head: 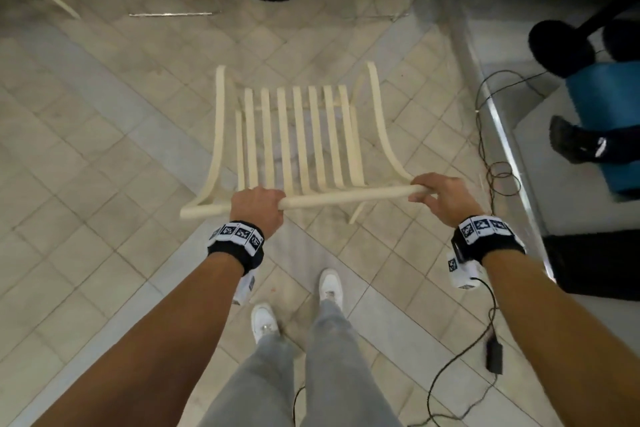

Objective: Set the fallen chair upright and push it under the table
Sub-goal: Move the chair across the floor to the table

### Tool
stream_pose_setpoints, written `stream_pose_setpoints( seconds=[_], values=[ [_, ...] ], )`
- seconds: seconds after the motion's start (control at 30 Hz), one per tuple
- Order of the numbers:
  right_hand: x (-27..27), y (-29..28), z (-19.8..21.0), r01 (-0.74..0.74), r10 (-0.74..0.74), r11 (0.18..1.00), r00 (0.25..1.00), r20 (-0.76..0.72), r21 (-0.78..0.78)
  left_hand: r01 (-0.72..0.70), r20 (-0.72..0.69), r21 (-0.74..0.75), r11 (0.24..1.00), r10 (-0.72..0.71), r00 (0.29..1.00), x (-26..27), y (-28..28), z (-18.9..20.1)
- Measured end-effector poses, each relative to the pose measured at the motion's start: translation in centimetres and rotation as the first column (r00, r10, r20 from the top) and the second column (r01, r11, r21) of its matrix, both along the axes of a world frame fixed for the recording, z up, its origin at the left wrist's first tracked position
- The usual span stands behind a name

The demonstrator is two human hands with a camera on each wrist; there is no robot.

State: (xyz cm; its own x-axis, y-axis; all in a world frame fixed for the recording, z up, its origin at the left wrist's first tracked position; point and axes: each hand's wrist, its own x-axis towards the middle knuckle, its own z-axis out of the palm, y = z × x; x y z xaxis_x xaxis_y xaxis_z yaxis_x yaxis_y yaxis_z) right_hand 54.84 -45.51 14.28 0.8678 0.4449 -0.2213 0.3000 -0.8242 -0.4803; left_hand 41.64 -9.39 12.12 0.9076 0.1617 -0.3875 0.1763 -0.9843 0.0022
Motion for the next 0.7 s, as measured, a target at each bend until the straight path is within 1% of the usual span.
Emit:
stream_pose_setpoints(
  seconds=[0.1,0.17,0.27,0.3,0.37,0.4,0.47,0.53,0.63,0.7],
  values=[
    [1.1,0.4,-0.7,0.056,-0.055,0.998,0.998,-0.017,0.038,0.024,0.016,0.022,0.999,-0.025,1.000,1.1,0.7,-0.3],
    [2.0,0.5,-0.6,0.076,-0.074,0.997,0.996,-0.049,0.021,0.054,0.024,0.018,0.998,-0.054,0.998,1.9,1.0,-0.5],
    [3.1,1.5,-0.3,0.104,-0.112,0.992,0.987,-0.111,-0.072,0.078,0.020,0.009,0.997,-0.078,0.997,2.9,1.9,-0.5],
    [3.1,2.3,-0.2,0.091,-0.105,0.987,0.989,-0.108,-0.129,0.075,0.015,0.003,0.997,-0.075,0.997,3.2,2.3,-0.5],
    [2.8,4.9,-0.6,-0.017,0.004,0.957,0.999,-0.045,-0.289,0.056,0.012,-0.013,0.998,-0.056,0.998,3.6,2.7,-0.4],
    [2.1,6.7,-0.9,-0.080,0.073,0.939,0.997,-0.033,-0.334,0.038,0.019,-0.025,0.999,-0.037,0.999,3.7,2.7,-0.3],
    [0.2,10.7,-1.6,-0.200,0.198,0.918,0.979,-0.041,-0.342,-0.020,0.040,-0.052,0.998,0.022,0.999,3.5,2.1,-0.3],
    [-1.7,14.5,-2.4,-0.286,0.303,0.895,0.953,-0.004,-0.341,-0.065,0.110,-0.082,0.995,0.073,0.991,2.6,1.4,-0.7],
    [-2.9,18.0,-3.1,-0.308,0.350,0.895,0.934,0.077,-0.323,-0.105,0.302,-0.166,0.981,0.152,0.941,0.2,1.3,-1.7],
    [-2.6,18.6,-3.4,-0.335,0.383,0.887,0.918,0.102,-0.316,-0.097,0.365,-0.223,0.970,0.176,0.914,-0.8,1.6,-2.3]
  ],
)
